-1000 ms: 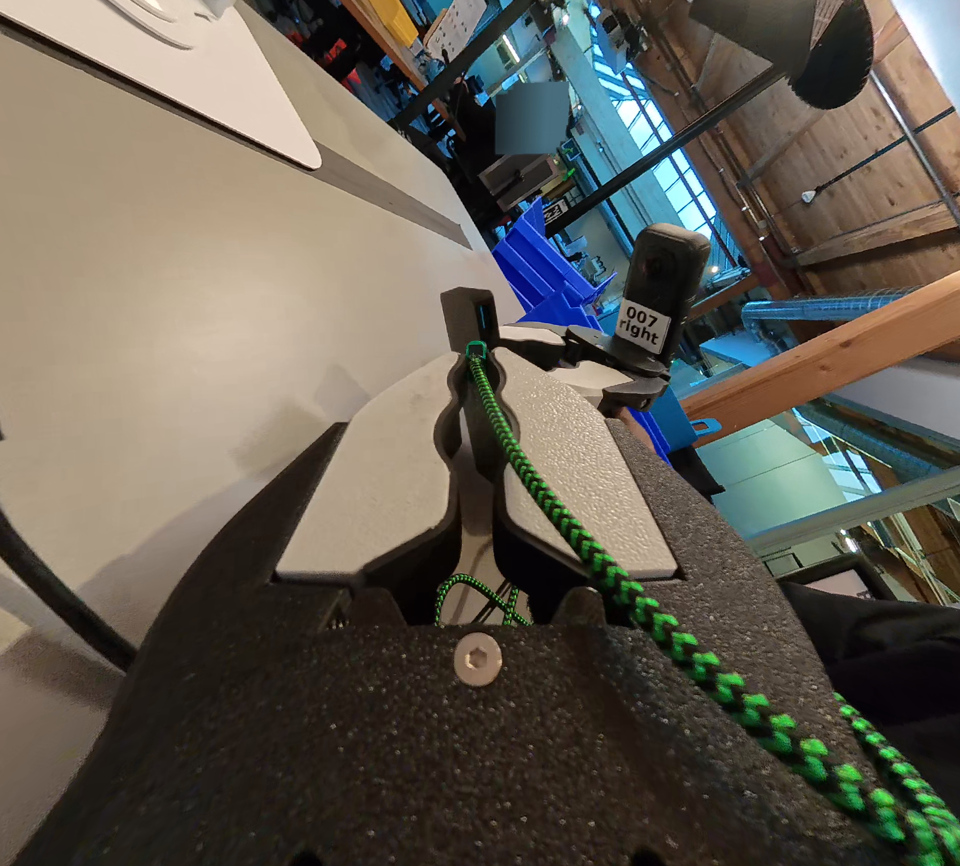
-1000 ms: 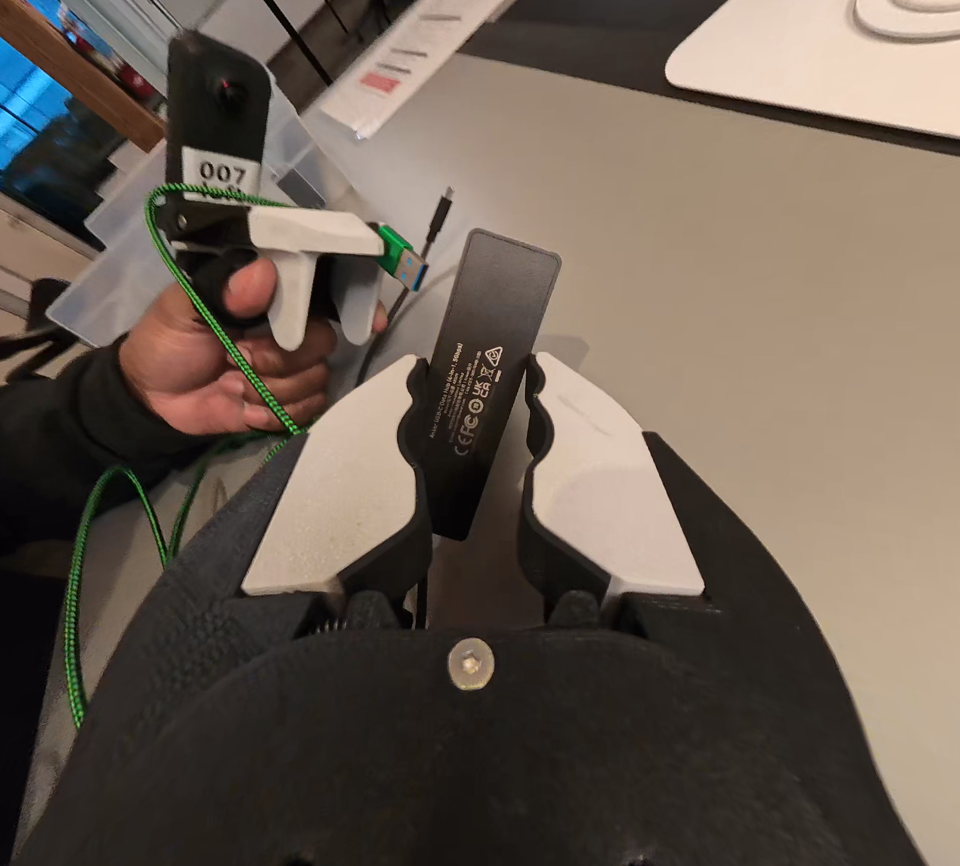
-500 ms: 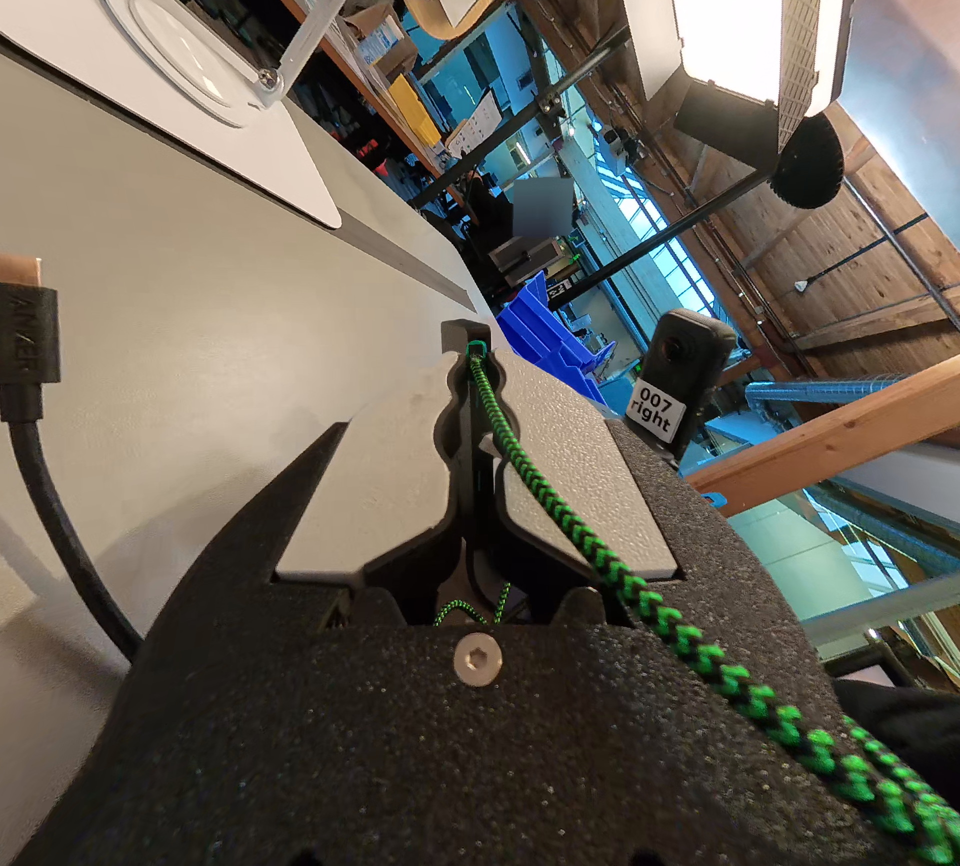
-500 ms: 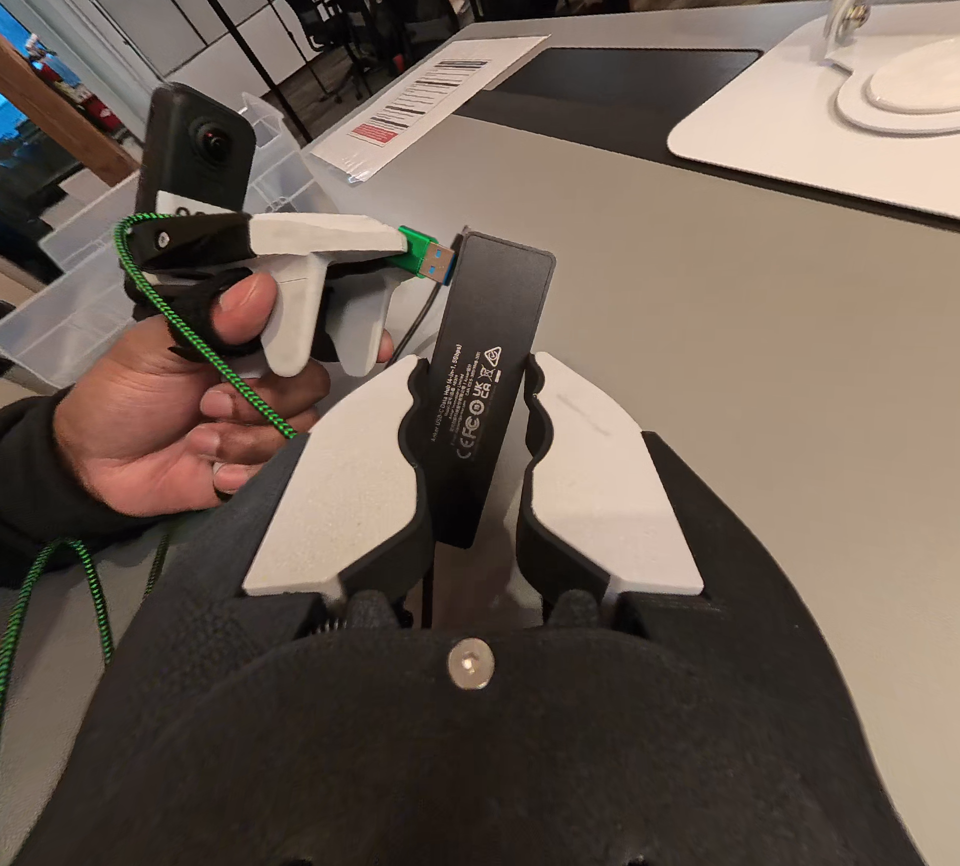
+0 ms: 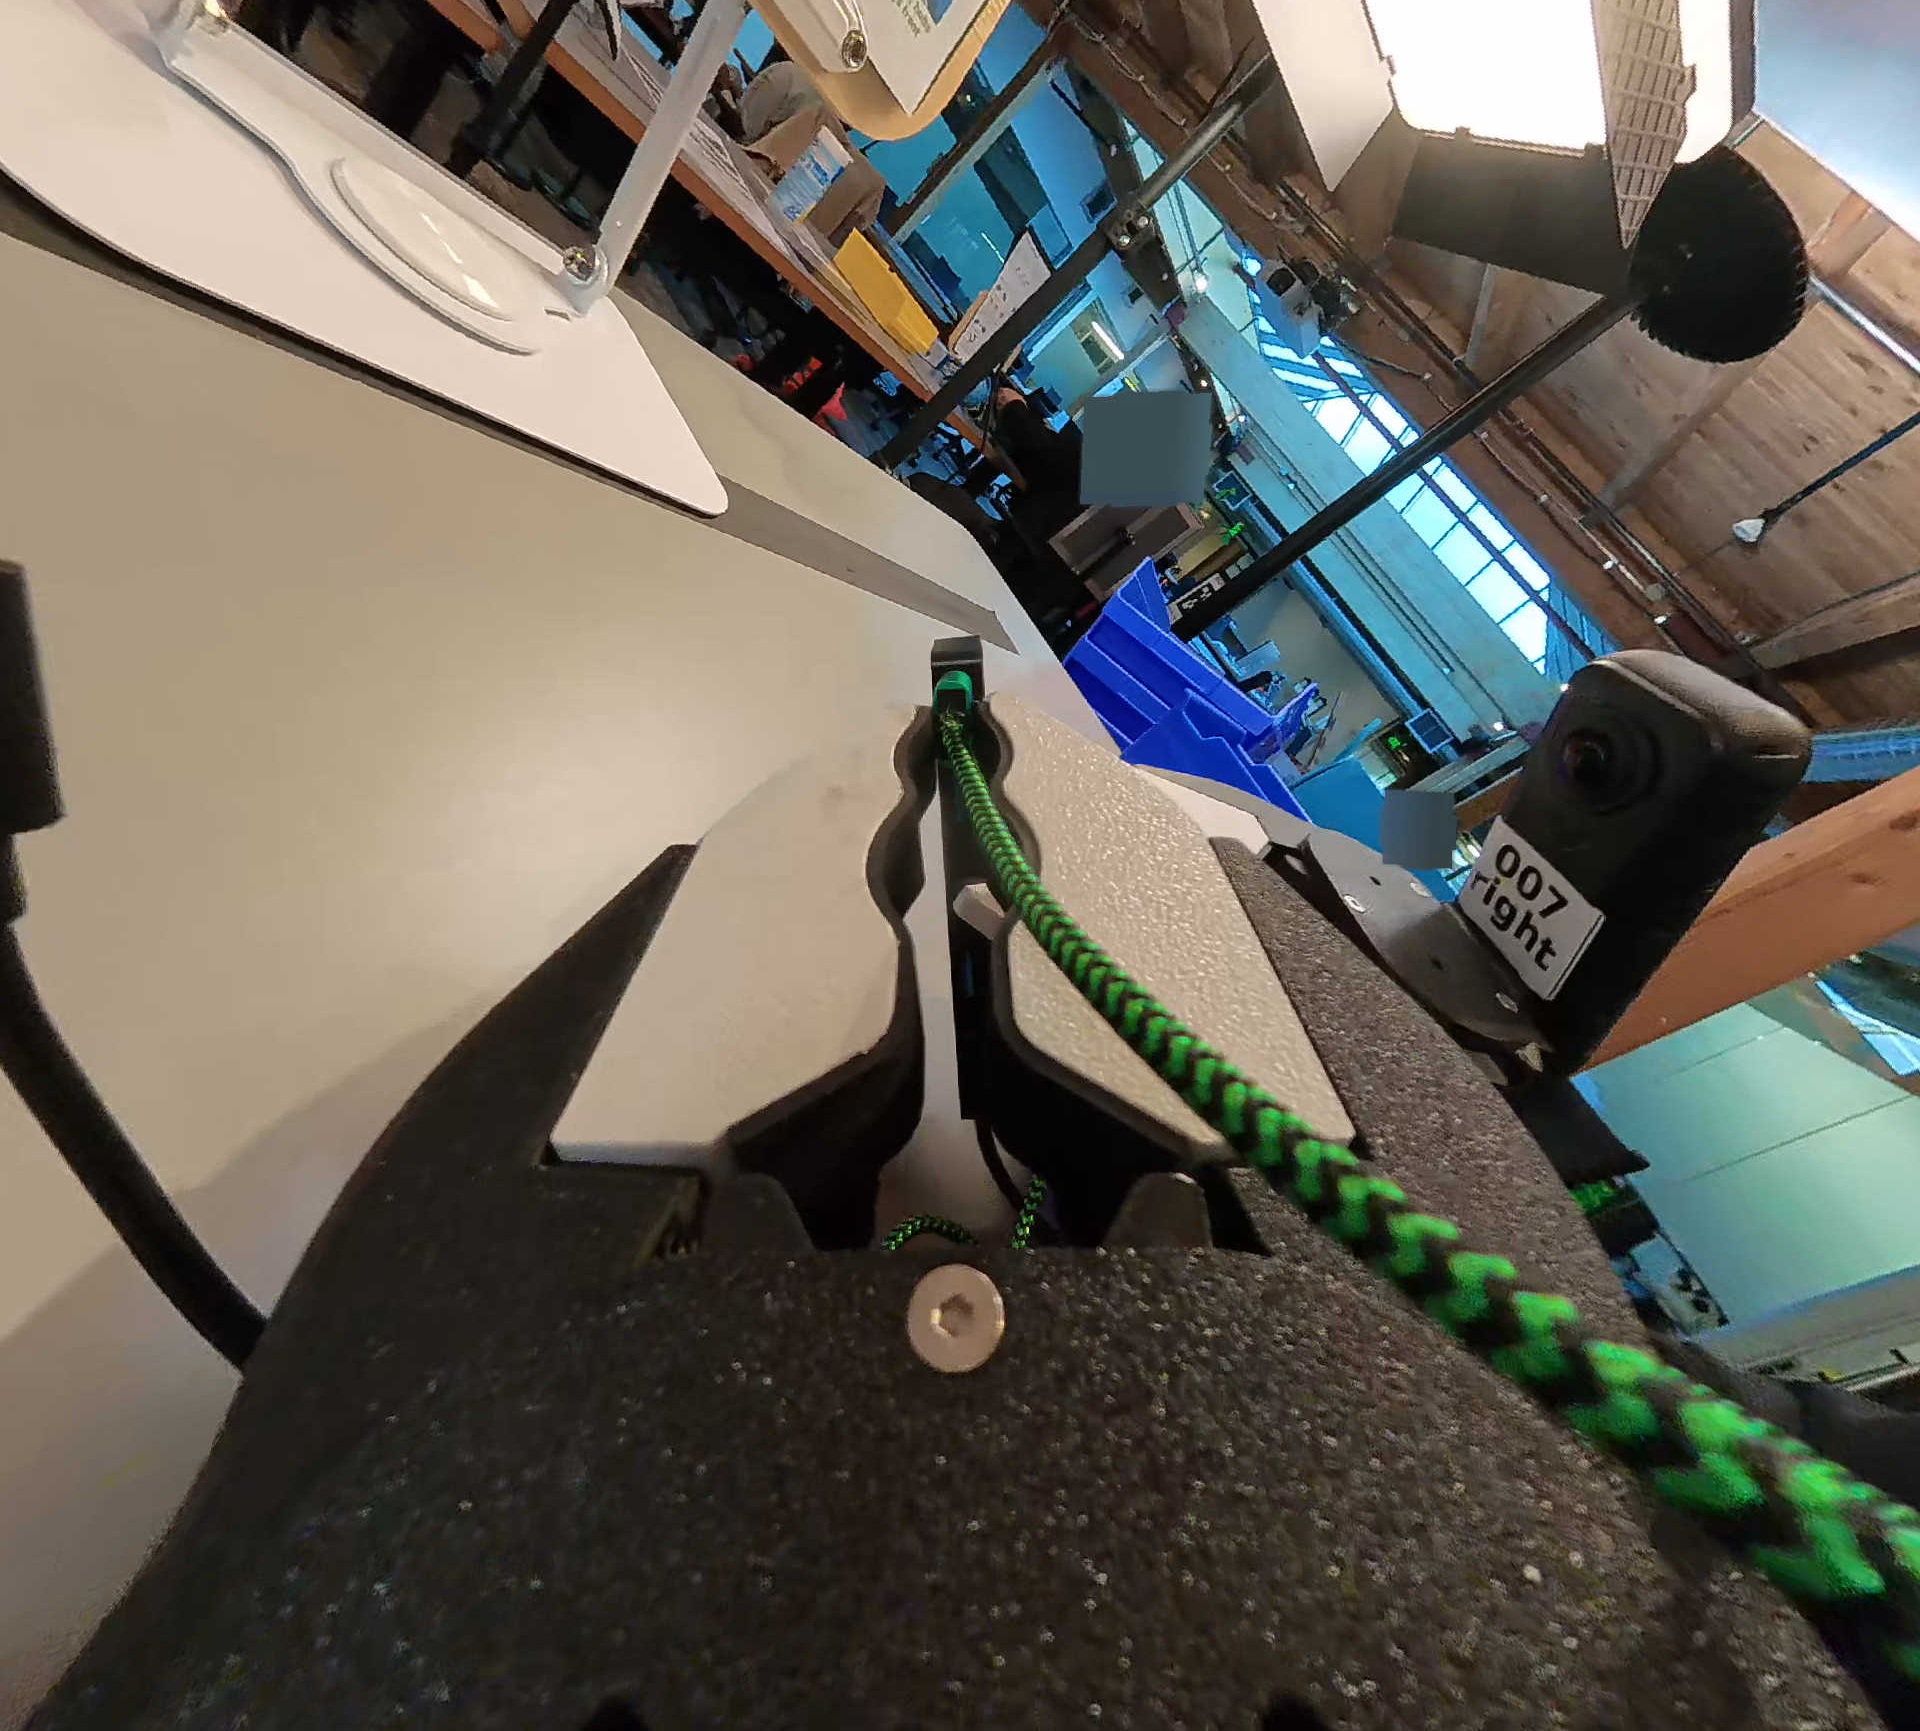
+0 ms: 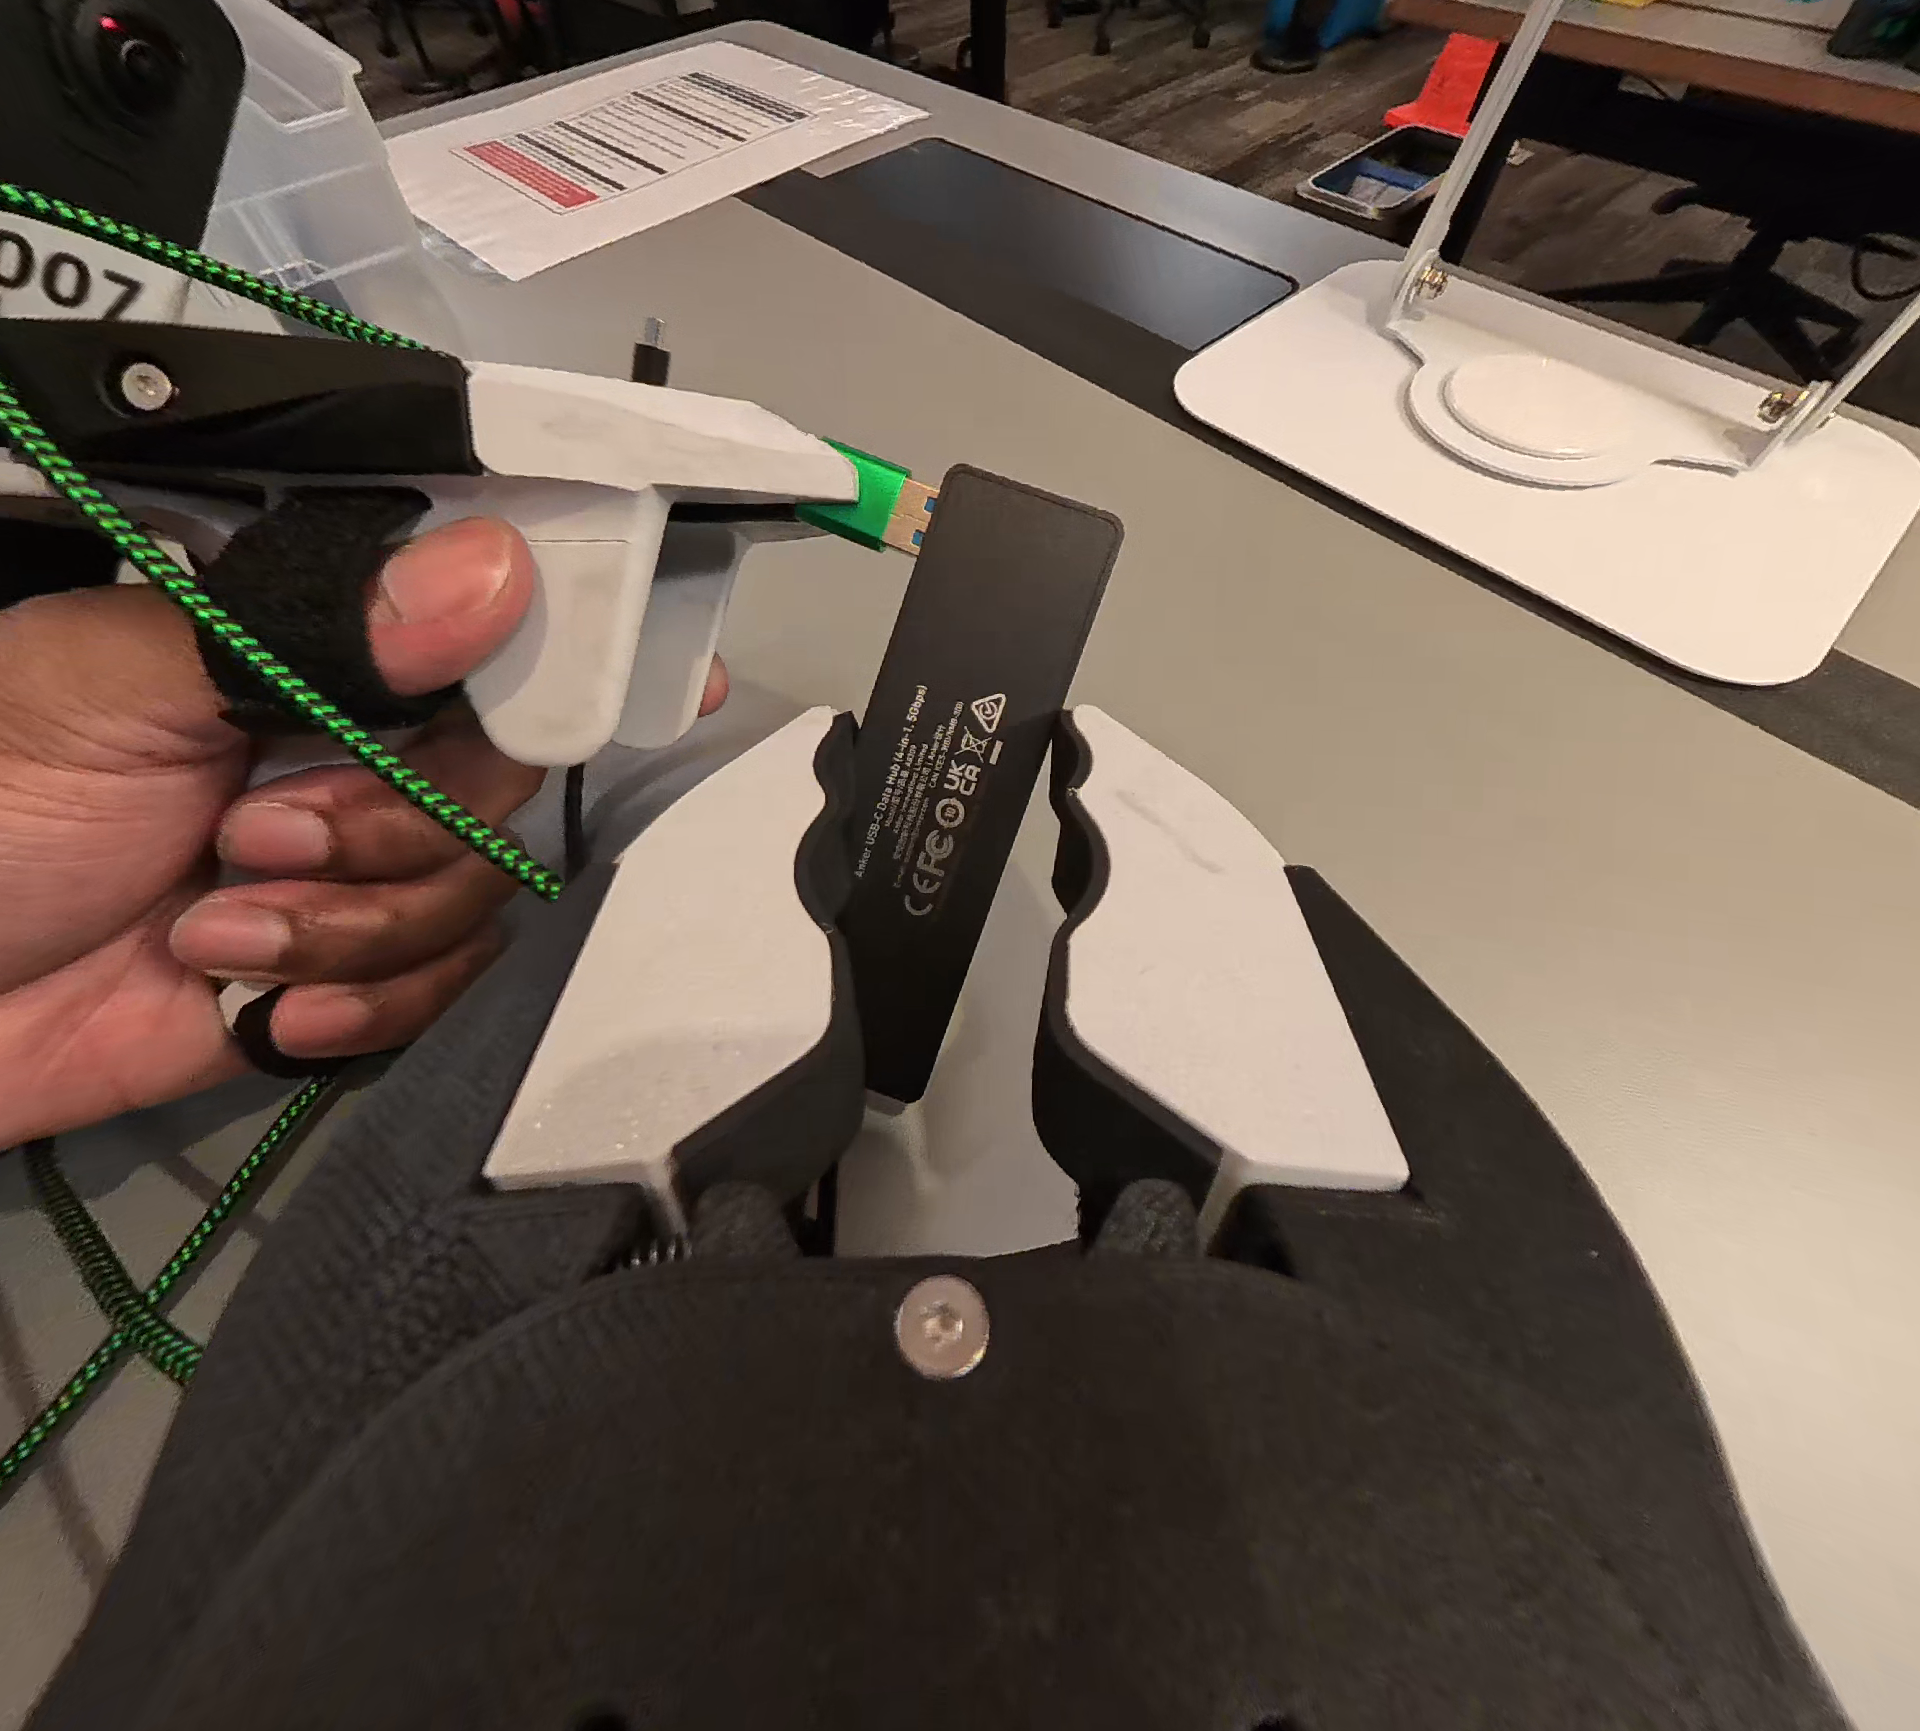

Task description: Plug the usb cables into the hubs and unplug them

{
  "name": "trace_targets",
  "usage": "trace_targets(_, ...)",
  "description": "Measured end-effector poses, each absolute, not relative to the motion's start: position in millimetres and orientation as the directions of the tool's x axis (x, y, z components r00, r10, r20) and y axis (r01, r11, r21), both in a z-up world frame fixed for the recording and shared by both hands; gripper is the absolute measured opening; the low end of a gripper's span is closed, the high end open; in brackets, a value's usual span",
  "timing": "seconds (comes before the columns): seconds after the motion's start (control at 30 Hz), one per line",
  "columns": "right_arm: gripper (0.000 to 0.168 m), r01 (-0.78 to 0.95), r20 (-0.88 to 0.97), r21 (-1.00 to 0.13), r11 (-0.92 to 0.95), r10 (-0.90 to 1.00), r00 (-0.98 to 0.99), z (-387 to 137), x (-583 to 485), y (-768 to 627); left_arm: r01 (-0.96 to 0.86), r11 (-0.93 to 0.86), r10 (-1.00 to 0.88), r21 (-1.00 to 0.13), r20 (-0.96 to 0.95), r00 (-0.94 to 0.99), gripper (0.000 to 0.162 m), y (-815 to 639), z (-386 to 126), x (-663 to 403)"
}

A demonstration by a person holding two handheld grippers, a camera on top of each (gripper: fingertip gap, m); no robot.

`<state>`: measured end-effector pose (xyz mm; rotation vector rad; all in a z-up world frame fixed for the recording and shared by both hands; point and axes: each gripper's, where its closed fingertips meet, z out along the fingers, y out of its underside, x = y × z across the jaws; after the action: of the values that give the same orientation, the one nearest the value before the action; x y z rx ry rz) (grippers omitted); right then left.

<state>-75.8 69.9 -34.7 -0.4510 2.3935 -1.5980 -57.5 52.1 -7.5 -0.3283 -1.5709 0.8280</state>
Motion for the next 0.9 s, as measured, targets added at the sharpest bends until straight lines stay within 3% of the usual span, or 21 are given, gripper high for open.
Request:
trace_targets(0.33, 0.036, -0.234, 0.087, -0.920, 0.316, -0.418, -0.904, -32.7, -73.1, 71.8, -0.224, 0.719, 0.639, -0.658, 0.752, -0.159, 0.007, 53.7, -8.8, -60.6)
trace_targets(0.67, 0.039, -0.068, -0.153, -0.926, 0.370, -0.535, -0.831, -21.6, -91.8, 71.5, -0.246, 0.756, 0.594, -0.607, 0.793, -0.132, 0.006, 38.6, -10.1, -52.9)
trace_targets(0.9, 0.041, -0.092, -0.270, -0.844, 0.528, -0.568, -0.778, -49.1, -93.6, 79.2, -0.272, 0.787, 0.557, -0.554, 0.828, -0.073, 0.006, 35.7, -7.2, -50.9)
